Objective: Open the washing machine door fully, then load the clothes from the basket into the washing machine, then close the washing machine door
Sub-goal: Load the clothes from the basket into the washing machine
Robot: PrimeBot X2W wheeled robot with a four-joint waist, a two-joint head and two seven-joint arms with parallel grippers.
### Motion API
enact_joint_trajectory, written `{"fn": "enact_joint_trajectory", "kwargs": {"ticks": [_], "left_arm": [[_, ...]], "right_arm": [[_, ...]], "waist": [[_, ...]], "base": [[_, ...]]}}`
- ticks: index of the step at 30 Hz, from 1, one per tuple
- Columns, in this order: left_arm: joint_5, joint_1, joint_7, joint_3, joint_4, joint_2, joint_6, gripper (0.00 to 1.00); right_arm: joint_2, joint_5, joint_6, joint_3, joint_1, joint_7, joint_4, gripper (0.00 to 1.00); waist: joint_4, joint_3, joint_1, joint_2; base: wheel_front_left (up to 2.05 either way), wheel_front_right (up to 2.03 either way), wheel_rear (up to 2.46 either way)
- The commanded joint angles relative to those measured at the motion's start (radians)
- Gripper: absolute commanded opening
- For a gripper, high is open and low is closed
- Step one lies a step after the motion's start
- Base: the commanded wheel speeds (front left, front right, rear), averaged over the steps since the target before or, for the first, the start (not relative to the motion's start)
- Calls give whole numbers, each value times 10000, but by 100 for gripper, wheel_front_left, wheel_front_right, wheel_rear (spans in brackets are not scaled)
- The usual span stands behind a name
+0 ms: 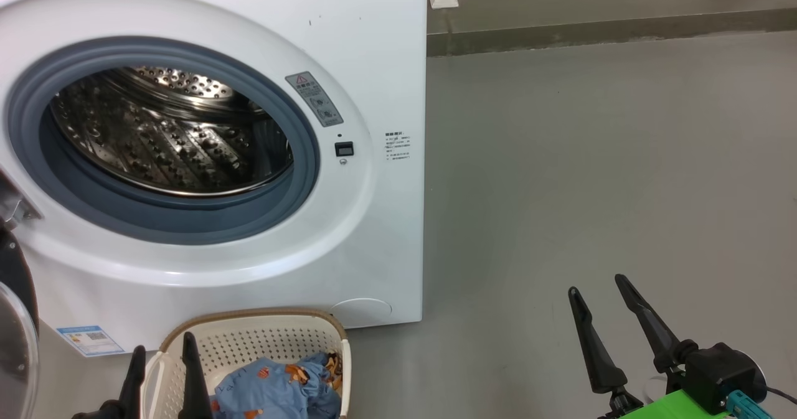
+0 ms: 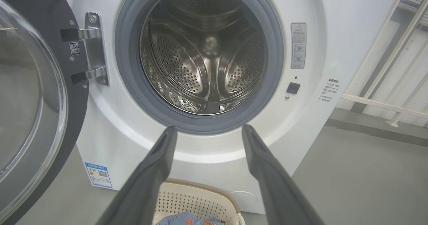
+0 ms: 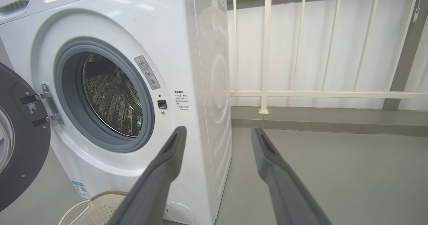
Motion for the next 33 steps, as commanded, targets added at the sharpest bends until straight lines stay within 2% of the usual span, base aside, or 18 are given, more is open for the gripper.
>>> {"fn": "enact_joint_trajectory", "kwargs": {"ticks": [1,22,33], "left_arm": [[79,-247,-65,281,-189,49,6,100],[87,-242,-65,185,-189,48,124,100],[-20,-708,-65,-378,407,47,483,100]], "right_arm": [[-48,20,16,204,-143,-4,-262,100],[-125,71,16,248,-161,5,-293,100],[-525,143,16,204,-327,156,-469,100]], "waist": [[7,0,0,0],[-61,204,0,0],[-307,1407,0,0]], "base": [[0,0,0],[0,0,0],[0,0,0]]}}
